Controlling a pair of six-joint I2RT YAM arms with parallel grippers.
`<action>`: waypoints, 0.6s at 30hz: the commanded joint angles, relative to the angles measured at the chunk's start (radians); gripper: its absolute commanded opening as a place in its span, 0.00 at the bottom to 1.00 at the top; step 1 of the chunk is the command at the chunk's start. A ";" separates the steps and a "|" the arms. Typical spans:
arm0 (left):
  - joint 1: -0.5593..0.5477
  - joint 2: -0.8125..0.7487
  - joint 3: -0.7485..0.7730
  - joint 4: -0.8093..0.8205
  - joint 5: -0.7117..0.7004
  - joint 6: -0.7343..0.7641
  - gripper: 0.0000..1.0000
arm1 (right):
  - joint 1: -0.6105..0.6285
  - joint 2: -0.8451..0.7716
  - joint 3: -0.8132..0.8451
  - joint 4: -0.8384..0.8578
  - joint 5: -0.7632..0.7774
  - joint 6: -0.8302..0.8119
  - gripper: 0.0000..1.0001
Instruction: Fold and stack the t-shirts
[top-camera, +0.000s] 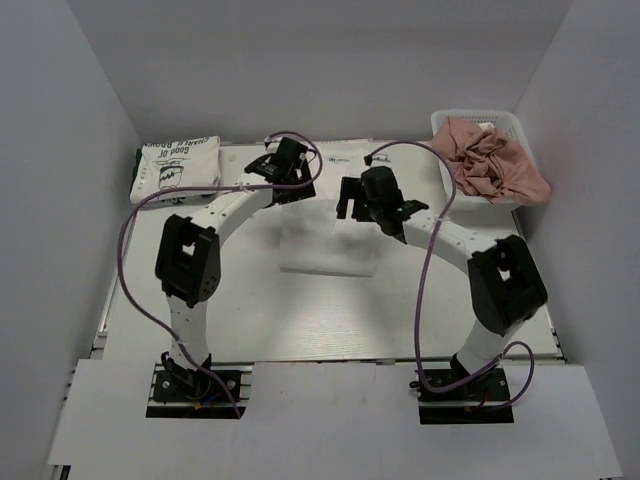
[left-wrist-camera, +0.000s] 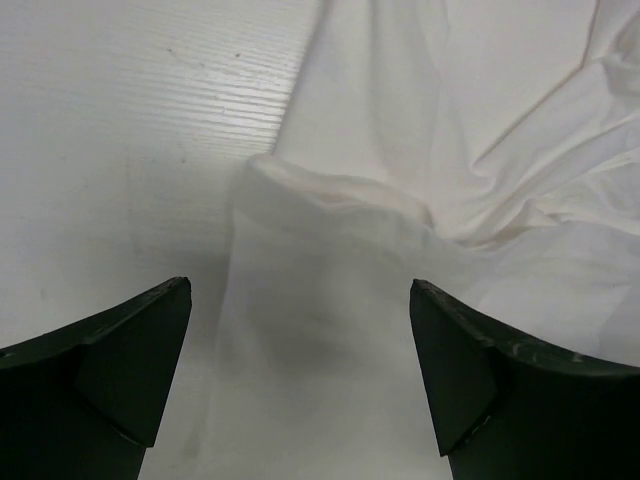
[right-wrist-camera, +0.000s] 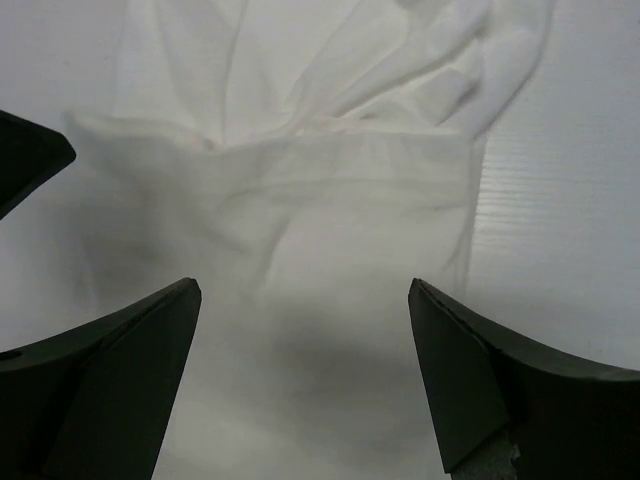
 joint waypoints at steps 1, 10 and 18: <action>0.001 -0.228 -0.185 -0.024 -0.025 -0.025 1.00 | 0.019 -0.130 -0.125 0.119 -0.197 -0.022 0.90; 0.001 -0.517 -0.643 0.073 0.084 -0.107 1.00 | 0.064 -0.091 -0.153 0.192 -0.348 -0.017 0.90; 0.001 -0.620 -0.822 0.105 0.152 -0.141 1.00 | 0.059 0.187 0.097 0.241 -0.488 0.010 0.90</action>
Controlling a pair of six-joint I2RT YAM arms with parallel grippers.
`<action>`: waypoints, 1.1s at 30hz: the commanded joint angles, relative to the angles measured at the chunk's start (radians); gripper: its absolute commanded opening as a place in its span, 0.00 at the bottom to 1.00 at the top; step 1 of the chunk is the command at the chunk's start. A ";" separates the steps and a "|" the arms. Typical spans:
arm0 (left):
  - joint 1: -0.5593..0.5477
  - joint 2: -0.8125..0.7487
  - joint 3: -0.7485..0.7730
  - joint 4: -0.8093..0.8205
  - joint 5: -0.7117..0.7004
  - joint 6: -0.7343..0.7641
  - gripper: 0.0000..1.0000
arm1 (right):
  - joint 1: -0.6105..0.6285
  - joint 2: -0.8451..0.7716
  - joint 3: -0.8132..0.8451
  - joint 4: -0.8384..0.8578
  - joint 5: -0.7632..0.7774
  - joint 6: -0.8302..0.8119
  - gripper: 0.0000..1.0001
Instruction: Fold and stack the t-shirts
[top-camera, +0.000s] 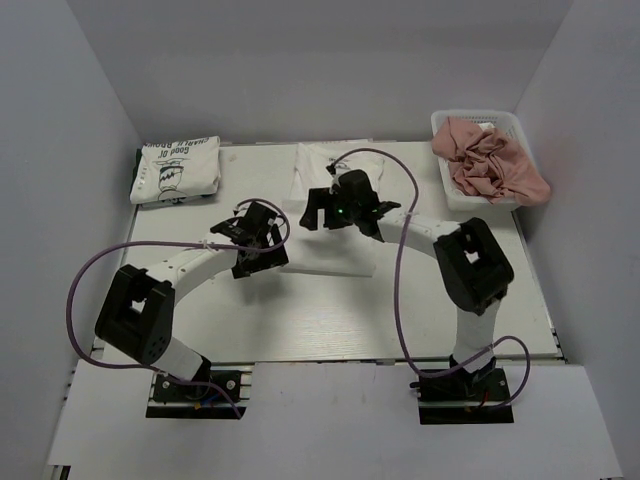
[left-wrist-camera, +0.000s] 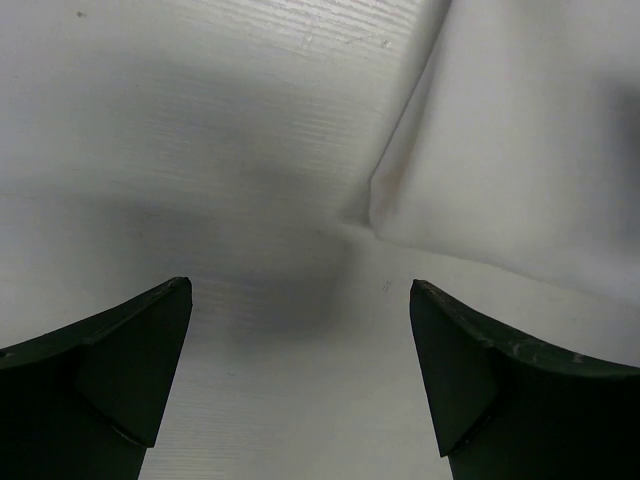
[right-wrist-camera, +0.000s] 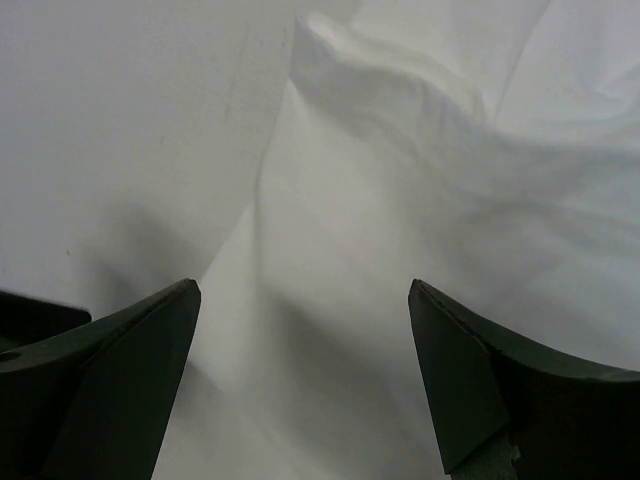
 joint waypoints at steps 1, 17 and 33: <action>-0.001 -0.071 -0.005 0.028 0.035 -0.019 1.00 | -0.011 0.116 0.127 0.086 -0.042 0.058 0.90; -0.001 0.011 0.043 0.075 0.048 0.011 1.00 | -0.143 0.095 0.325 -0.060 -0.044 -0.041 0.90; 0.037 0.223 0.058 0.169 0.180 0.043 0.44 | -0.163 -0.595 -0.592 0.015 0.111 0.101 0.90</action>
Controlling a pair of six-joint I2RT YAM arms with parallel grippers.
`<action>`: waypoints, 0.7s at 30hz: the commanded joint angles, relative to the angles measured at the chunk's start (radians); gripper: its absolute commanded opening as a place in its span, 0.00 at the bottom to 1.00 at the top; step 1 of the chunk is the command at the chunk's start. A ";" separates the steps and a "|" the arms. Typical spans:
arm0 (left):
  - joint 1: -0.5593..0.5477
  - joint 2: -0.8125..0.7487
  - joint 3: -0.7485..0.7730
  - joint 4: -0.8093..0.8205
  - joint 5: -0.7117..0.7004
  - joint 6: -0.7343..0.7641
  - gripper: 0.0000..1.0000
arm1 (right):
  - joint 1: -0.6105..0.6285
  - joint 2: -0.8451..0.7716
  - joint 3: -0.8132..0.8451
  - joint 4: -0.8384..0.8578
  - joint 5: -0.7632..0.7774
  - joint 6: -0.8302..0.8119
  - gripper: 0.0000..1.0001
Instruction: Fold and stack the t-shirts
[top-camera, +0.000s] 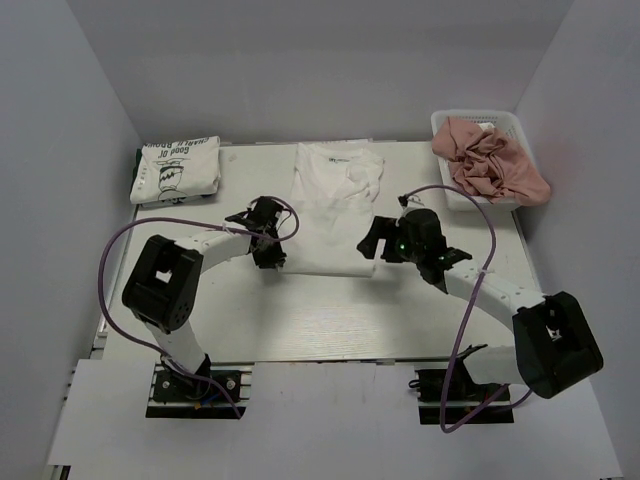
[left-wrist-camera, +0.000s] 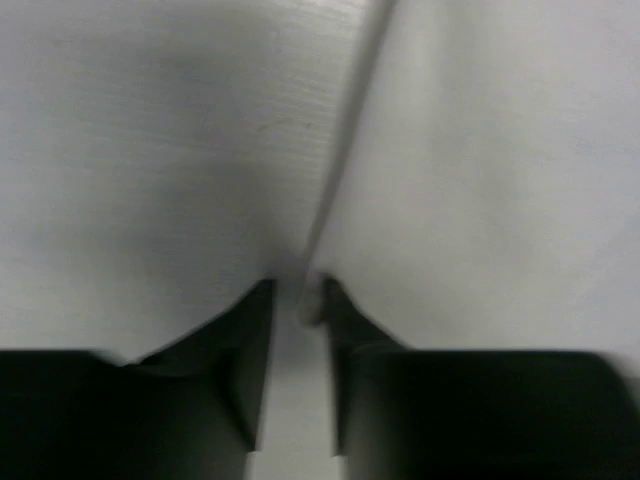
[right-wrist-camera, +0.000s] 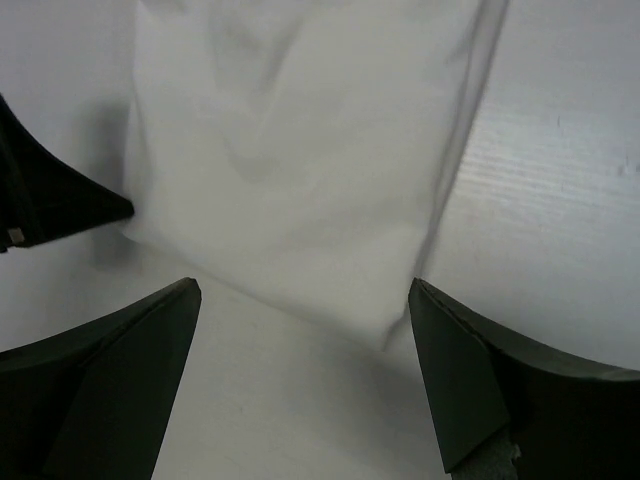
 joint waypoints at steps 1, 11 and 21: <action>0.007 0.015 -0.001 0.049 0.094 0.018 0.30 | -0.004 -0.038 -0.054 -0.032 0.026 0.053 0.90; 0.007 0.009 -0.063 0.069 0.158 0.018 0.00 | -0.002 0.127 -0.048 -0.044 0.009 0.110 0.82; 0.007 -0.039 -0.103 0.080 0.158 0.018 0.00 | 0.001 0.227 -0.038 -0.017 -0.050 0.124 0.32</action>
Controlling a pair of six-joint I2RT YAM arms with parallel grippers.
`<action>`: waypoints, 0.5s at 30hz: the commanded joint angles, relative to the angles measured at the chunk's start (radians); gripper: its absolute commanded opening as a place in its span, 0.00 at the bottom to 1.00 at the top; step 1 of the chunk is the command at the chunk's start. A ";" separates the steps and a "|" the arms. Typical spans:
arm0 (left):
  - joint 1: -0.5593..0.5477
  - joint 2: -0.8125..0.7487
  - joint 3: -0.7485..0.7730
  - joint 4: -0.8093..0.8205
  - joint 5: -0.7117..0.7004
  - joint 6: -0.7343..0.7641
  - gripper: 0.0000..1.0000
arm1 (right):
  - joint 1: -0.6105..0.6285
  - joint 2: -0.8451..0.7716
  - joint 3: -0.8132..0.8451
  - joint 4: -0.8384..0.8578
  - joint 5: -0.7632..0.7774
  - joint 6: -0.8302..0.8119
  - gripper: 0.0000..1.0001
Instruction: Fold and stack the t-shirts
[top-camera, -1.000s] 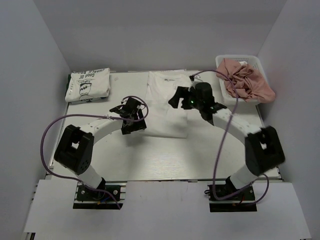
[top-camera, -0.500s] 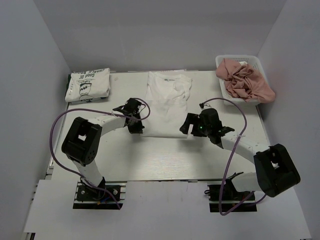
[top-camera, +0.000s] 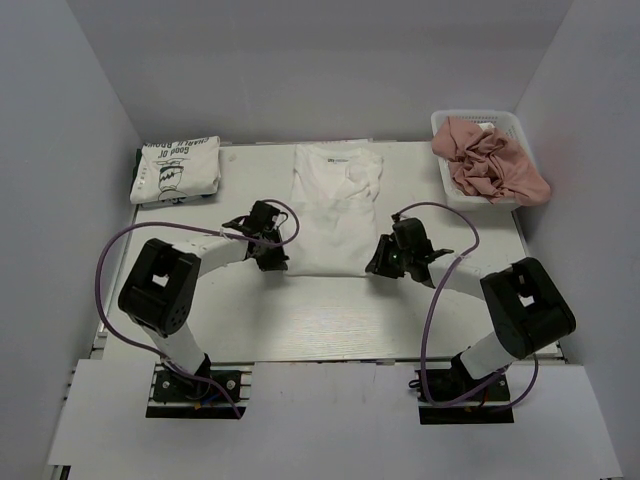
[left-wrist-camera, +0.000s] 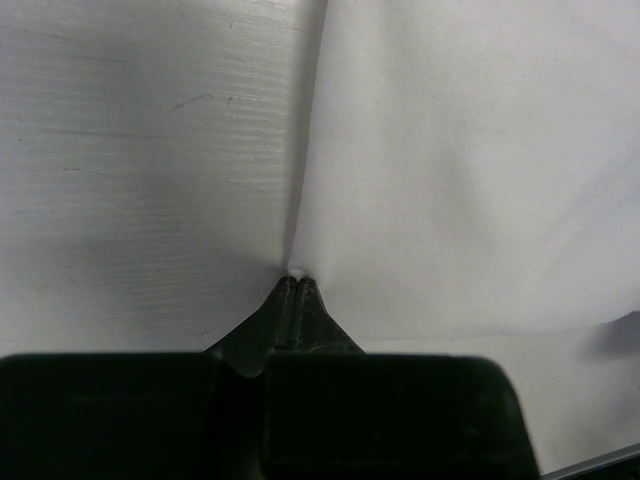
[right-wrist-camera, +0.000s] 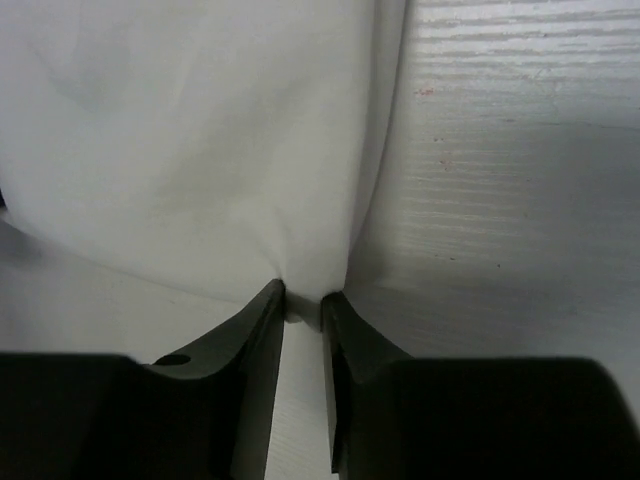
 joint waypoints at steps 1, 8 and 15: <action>-0.002 -0.036 -0.034 -0.039 0.014 0.008 0.00 | -0.001 0.016 0.007 0.025 -0.036 0.024 0.25; -0.022 -0.123 -0.082 -0.041 0.118 0.008 0.00 | 0.006 -0.121 -0.033 -0.092 -0.084 0.015 0.00; -0.050 -0.420 -0.119 -0.170 0.177 0.028 0.00 | 0.008 -0.420 -0.024 -0.421 -0.132 -0.011 0.00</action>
